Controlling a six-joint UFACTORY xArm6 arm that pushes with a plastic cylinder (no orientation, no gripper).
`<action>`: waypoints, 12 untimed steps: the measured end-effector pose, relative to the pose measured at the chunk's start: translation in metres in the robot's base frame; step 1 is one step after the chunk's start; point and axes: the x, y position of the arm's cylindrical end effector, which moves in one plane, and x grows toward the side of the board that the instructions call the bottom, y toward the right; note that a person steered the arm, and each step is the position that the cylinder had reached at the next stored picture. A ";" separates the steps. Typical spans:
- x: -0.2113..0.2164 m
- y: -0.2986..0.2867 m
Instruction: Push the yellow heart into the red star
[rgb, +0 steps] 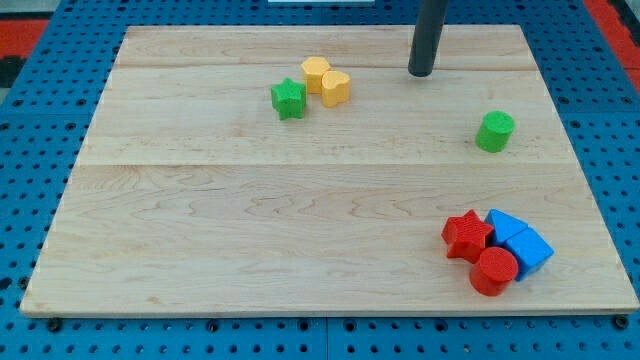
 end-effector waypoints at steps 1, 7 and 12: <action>-0.028 -0.065; -0.008 -0.156; 0.048 -0.040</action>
